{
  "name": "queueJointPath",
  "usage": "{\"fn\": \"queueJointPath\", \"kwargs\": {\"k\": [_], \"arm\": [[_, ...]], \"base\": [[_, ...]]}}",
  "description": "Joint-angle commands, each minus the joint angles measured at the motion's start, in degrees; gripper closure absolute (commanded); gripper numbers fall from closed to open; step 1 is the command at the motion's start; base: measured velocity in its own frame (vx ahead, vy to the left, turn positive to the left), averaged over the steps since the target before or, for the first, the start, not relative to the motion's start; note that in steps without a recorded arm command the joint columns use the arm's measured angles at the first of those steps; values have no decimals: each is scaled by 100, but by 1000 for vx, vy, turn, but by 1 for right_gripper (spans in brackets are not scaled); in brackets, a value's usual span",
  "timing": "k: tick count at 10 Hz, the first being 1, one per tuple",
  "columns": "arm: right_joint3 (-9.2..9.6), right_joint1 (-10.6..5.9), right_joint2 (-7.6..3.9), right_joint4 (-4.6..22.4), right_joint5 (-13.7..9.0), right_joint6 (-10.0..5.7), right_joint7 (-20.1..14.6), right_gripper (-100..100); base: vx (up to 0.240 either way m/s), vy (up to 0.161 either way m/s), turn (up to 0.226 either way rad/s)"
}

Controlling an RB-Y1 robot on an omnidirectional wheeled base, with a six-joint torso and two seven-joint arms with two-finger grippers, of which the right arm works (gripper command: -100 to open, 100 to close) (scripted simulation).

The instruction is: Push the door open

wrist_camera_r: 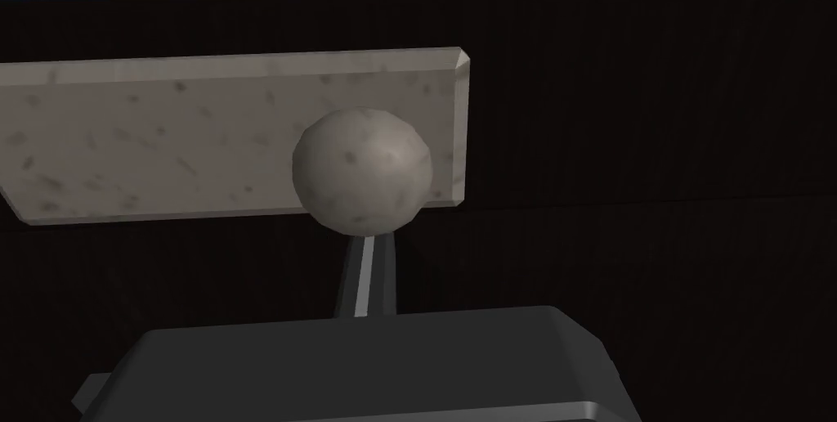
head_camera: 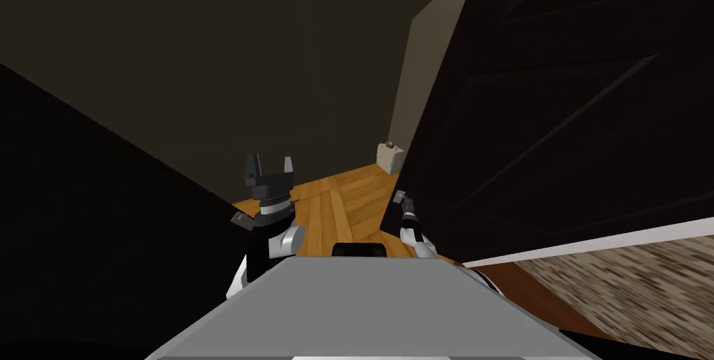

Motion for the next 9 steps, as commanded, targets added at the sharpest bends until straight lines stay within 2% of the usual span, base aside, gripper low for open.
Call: {"fn": "queueJointPath", "kwargs": {"k": [1, 4, 5, 6, 7, 8, 9], "arm": [[-9, -29, 66, -22, -4, 15, 69, -100], [-22, -74, 172, -56, -11, 38, 177, -100], [-22, -74, 172, -56, -11, 38, 177, -100], [-33, -108, 255, -82, -16, 56, 258, -100], [-36, -120, 285, -91, -18, 62, 287, -100], [-38, -127, 302, -96, -19, 65, 302, -100], [-36, -153, 279, 0, -19, -2, 272, -100]], "base": [[-94, 81, -56], [-214, 82, -25], [-151, 75, -24], [-177, 81, -48], [-210, 82, -43], [-159, 63, -14], [-61, 27, -5]]}}
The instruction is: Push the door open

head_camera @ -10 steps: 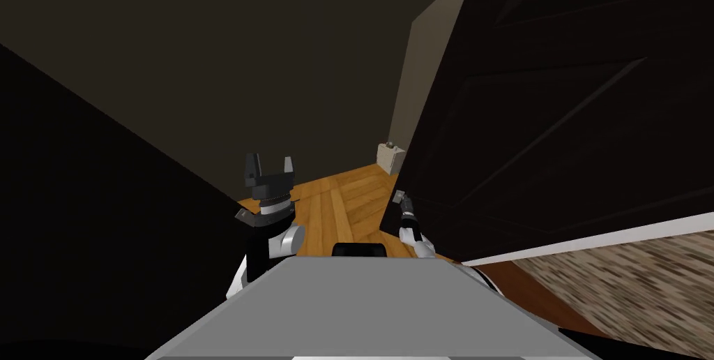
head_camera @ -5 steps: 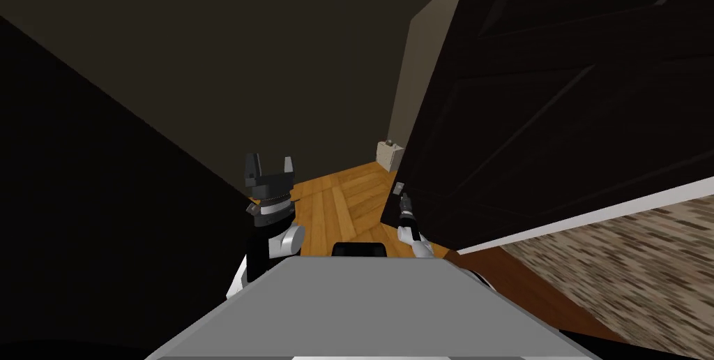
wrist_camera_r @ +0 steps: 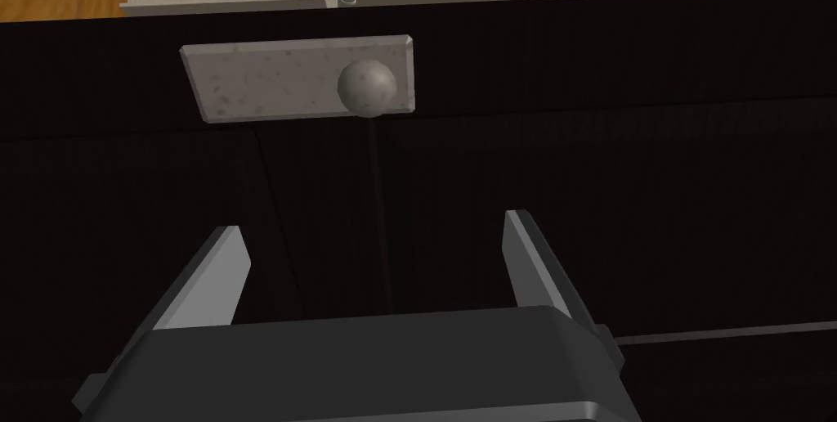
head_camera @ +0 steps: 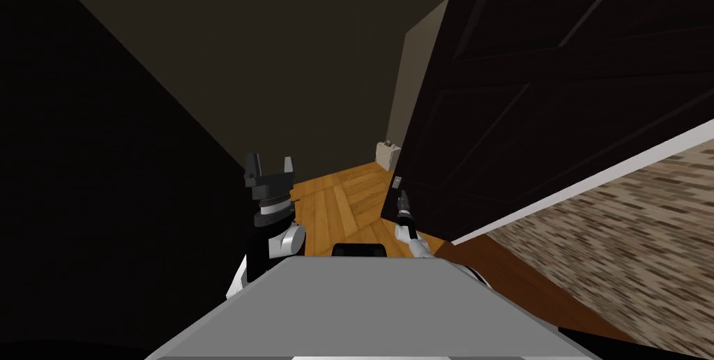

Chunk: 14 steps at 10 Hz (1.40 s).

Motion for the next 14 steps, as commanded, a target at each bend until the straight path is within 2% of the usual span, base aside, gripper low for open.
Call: {"fn": "queueJointPath", "kwargs": {"k": [1, 8, 9, 14], "arm": [[-16, 7, -21, 7, -11, -24, 2, -100], [-69, 20, -44, 40, -49, -106, 5, -100], [-69, 20, -44, 40, -49, -106, 5, 100], [-69, 20, -44, 40, -49, -106, 5, 100]], "base": [[116, -17, 33], [212, -72, 31], [-20, 6, -7], [-19, 6, 1]]}}
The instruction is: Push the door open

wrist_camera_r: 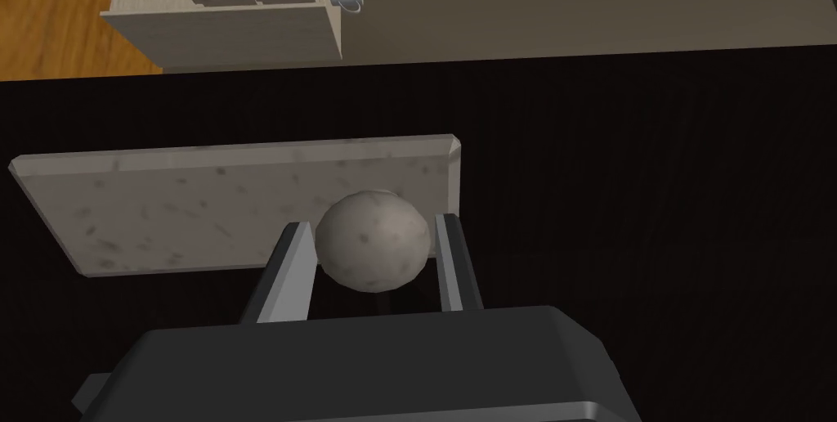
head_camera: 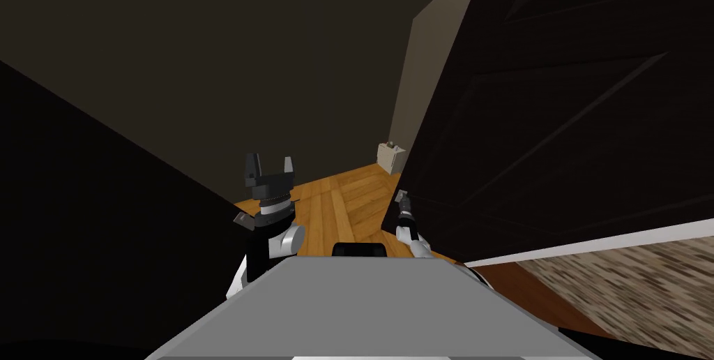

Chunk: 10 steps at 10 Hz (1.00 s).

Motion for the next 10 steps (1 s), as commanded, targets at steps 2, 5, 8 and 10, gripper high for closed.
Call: {"fn": "queueJointPath", "kwargs": {"k": [2, 5, 8, 10], "arm": [[-109, -2, -41, 8, -77, 6, 44, 100], [-239, -5, -84, 17, -169, 14, 96, 100], [-413, -9, -138, 30, -292, 23, 166, 100], [-468, -11, -155, 34, -331, 26, 188, 100]], "base": [[137, 8, -26], [176, 14, -38], [205, 23, -50], [161, -10, -29]]}}
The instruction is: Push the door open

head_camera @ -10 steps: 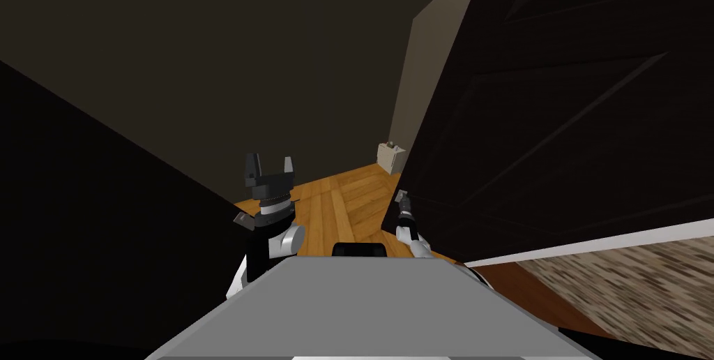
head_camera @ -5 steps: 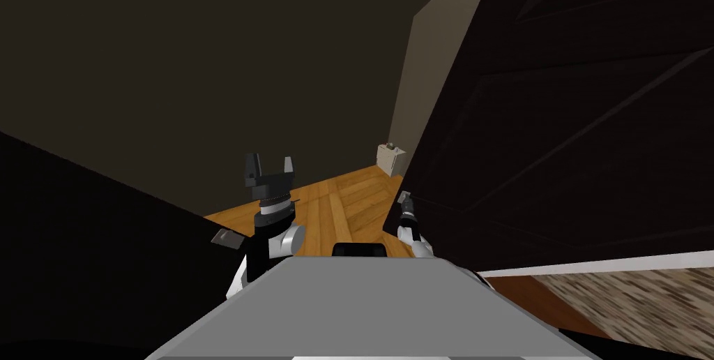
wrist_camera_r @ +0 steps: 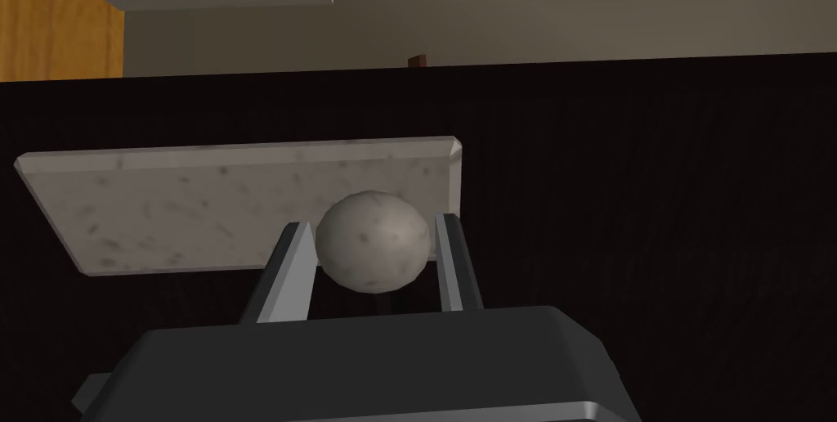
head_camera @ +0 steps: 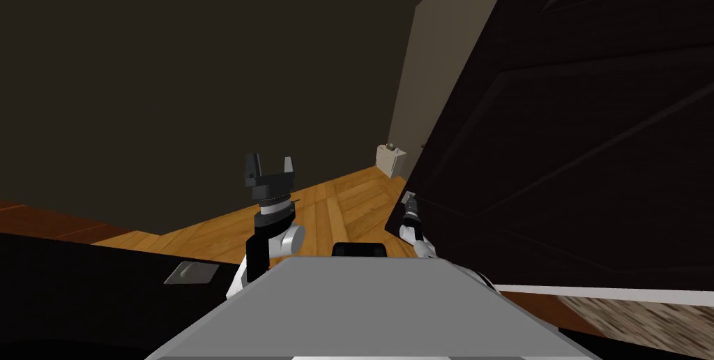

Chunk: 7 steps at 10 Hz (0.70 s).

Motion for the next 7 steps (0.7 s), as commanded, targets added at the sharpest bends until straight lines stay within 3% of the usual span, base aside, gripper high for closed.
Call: {"fn": "queueJointPath", "kwargs": {"k": [1, 4, 7], "arm": [[-92, -19, -59, 65, -63, -53, 12, 100], [-148, -54, -68, 156, -104, -56, 39, 100], [-352, -44, -136, 173, -253, -96, 125, 100]], "base": [[146, 25, -21], [152, 26, -46], [198, -12, -38]]}}
